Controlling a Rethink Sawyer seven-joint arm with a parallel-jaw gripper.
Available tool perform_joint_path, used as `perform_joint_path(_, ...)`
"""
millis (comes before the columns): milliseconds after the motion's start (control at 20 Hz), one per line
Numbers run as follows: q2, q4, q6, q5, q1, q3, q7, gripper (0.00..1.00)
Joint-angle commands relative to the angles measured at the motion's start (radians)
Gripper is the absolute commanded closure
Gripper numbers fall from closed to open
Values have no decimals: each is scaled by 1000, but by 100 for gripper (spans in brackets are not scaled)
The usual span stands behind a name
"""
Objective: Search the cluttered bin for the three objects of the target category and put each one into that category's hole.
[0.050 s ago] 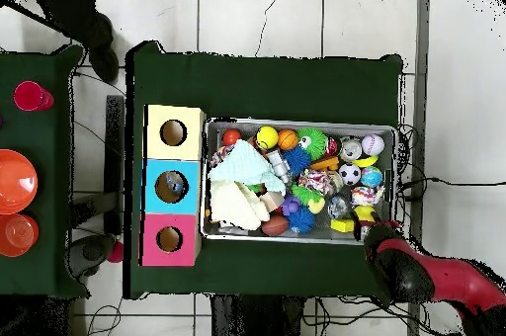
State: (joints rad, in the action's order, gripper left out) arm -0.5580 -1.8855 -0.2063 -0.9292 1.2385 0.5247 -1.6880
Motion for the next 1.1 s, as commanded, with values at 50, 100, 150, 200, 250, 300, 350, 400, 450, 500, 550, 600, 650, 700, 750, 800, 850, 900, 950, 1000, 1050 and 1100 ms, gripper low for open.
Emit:
perform_joint_path(50, 53, -62, -154, 27, 9, 98, 151, 0)
perform_joint_path(100, 54, -61, -154, 25, 6, 99, 149, 0)
perform_joint_path(150, 54, -63, -156, 26, 9, 103, 150, 0)
perform_joint_path(200, 51, -67, -156, 30, 11, 108, 147, 0)
perform_joint_path(250, 48, -72, -155, 34, 13, 113, 143, 0)
perform_joint_path(300, 45, -77, -155, 40, 13, 118, 137, 0)
perform_joint_path(350, 41, -81, -157, 47, 16, 123, 133, 0)
perform_joint_path(400, 40, -82, -158, 51, 15, 125, 128, 0)
perform_joint_path(450, 37, -83, -158, 52, 13, 128, 126, 0)
perform_joint_path(500, 34, -84, -158, 54, 12, 130, 125, 0)
perform_joint_path(550, 32, -86, -158, 56, 12, 131, 122, 0)
perform_joint_path(600, 31, -87, -158, 58, 13, 135, 121, 0)
perform_joint_path(650, 29, -89, -160, 60, 13, 137, 120, 0)
perform_joint_path(700, 27, -91, -159, 60, 15, 138, 118, 0)
perform_joint_path(750, 25, -93, -157, 59, 15, 139, 116, 0)
perform_joint_path(800, 23, -96, -155, 57, 15, 140, 113, 0)
perform_joint_path(850, 24, -95, -154, 55, 15, 140, 113, 0)
perform_joint_path(900, 18, -97, -152, 53, 12, 140, 112, 0)
perform_joint_path(950, 12, -94, -148, 47, 5, 137, 110, 0)
perform_joint_path(1000, 6, -92, -144, 40, -1, 134, 108, 0)
perform_joint_path(1050, 3, -90, -138, 37, -6, 129, 101, 0)
perform_joint_path(1100, -6, -88, -139, 31, -17, 121, 100, 0)
